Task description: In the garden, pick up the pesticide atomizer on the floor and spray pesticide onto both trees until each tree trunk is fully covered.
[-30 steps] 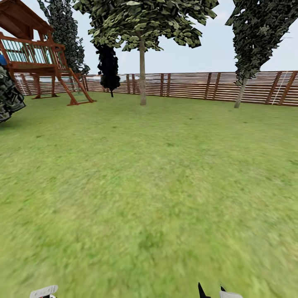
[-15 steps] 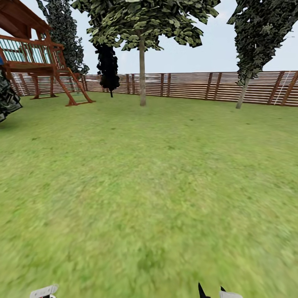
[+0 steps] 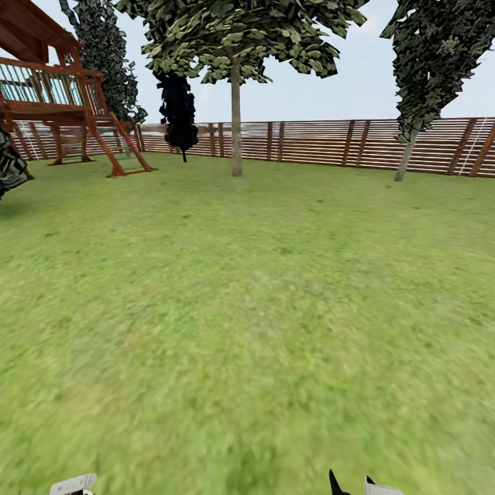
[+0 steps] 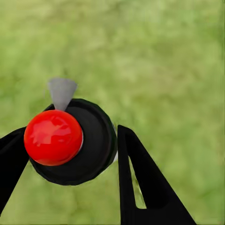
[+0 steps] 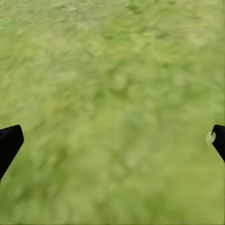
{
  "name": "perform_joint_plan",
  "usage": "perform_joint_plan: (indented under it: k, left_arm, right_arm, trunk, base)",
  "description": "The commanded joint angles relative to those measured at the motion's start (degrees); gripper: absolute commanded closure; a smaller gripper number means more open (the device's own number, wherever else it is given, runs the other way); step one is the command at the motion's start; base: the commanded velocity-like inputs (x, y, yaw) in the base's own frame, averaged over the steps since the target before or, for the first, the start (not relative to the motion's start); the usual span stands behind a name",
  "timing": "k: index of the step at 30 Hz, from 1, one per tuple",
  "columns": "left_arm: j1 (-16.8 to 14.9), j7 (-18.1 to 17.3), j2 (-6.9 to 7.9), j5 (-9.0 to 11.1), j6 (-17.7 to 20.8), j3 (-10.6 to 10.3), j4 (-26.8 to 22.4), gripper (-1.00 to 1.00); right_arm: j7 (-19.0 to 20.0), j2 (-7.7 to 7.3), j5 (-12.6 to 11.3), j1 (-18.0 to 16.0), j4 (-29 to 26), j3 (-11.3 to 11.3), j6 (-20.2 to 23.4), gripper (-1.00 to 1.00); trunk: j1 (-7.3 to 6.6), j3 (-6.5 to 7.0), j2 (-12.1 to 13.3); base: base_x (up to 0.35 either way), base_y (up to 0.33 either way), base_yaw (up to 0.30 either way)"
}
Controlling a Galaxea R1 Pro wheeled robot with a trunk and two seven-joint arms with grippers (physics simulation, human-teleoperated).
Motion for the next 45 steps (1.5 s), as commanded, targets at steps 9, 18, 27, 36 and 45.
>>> perform_joint_plan:
  k: [9, 18, 27, 36, 45]
  left_arm:
    - [0.00, -0.02, 0.02, 0.02, 0.00, 0.02, -0.01, 1.00]
    - [0.00, -0.02, 0.04, 0.02, 0.00, 0.02, -0.01, 1.00]
    - [0.00, -0.02, 0.04, 0.02, 0.00, 0.02, -0.01, 1.00]
    - [0.00, -0.01, 0.03, 0.02, 0.00, 0.02, -0.01, 1.00]
    - [0.00, -0.01, 0.01, 0.02, 0.00, 0.02, -0.01, 1.00]
  right_arm:
    - [0.01, 0.00, 0.00, 0.00, 0.00, 0.00, 0.00, -1.00]
    - [0.02, 0.00, 0.00, 0.00, 0.00, 0.00, 0.00, -1.00]
    - [0.01, 0.00, 0.00, 0.00, 0.00, 0.00, 0.00, -1.00]
    - [0.02, 0.00, 0.00, 0.00, 0.00, 0.00, 0.00, -1.00]
    - [0.00, 0.00, 0.00, 0.00, 0.00, 0.00, 0.00, -1.00]
  trunk:
    - [0.00, 0.00, 0.00]
    - [0.00, 0.00, 0.00]
    - [0.00, 0.00, 0.00]
    - [0.00, 0.00, 0.00]
    - [0.00, 0.00, 0.00]
  base:
    - [0.338, 0.000, 0.000]
    - [0.338, 0.000, 0.000]
    - [0.338, 0.000, 0.000]
    - [0.338, 0.000, 0.000]
    - [0.338, 0.000, 0.000]
